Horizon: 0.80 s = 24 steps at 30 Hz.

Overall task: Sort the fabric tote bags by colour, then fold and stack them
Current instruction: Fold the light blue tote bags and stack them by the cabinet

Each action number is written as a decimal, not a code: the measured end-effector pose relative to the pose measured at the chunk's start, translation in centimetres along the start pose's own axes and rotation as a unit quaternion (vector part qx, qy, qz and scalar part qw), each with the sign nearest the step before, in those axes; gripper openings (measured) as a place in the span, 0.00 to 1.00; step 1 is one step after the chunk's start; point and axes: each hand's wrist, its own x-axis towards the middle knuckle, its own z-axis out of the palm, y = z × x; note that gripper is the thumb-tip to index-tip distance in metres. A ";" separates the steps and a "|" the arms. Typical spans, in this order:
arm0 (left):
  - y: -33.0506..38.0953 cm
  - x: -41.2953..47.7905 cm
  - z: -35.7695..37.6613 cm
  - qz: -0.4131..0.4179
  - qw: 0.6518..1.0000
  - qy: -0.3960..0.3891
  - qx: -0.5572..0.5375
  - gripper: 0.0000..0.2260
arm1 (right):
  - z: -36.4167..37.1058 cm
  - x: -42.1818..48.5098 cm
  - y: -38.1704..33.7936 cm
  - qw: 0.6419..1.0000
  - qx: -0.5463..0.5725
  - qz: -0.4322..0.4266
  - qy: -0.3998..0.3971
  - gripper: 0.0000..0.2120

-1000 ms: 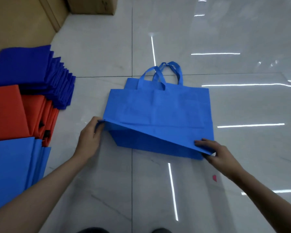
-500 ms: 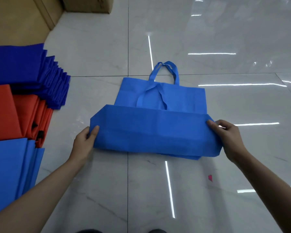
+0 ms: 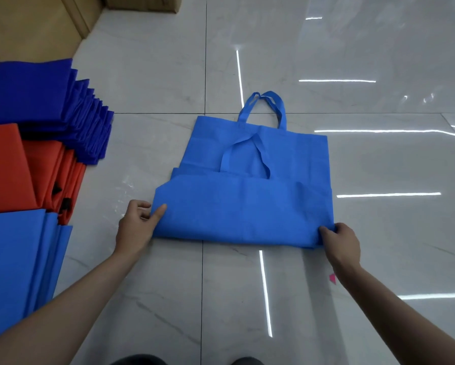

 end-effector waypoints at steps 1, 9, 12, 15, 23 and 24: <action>-0.4 -0.1 0.1 0.002 0.999 -0.017 0.029 0.16 | 0.3 -0.3 -0.1 1.000 0.000 0.027 0.009 0.04; -0.2 -1.2 1.0 0.066 0.970 -0.042 0.228 0.16 | 1.6 -2.6 -0.3 0.975 -0.173 -0.005 0.143 0.26; 0.4 -1.4 1.1 0.086 0.961 -0.030 0.261 0.16 | 3.2 -2.8 -1.0 0.902 -0.271 -0.300 0.151 0.25; 0.7 -1.7 1.1 0.134 0.954 -0.019 0.268 0.15 | 6.5 -4.4 -3.7 0.853 -0.303 -0.424 0.029 0.23; 2.0 -2.1 3.5 0.301 0.897 0.071 0.314 0.14 | 11.8 -4.4 -5.0 0.840 -0.394 -0.338 -0.156 0.37; 2.0 -2.1 4.4 0.338 0.878 0.049 0.334 0.14 | 11.9 -4.3 -4.9 0.839 -0.397 -0.347 -0.137 0.35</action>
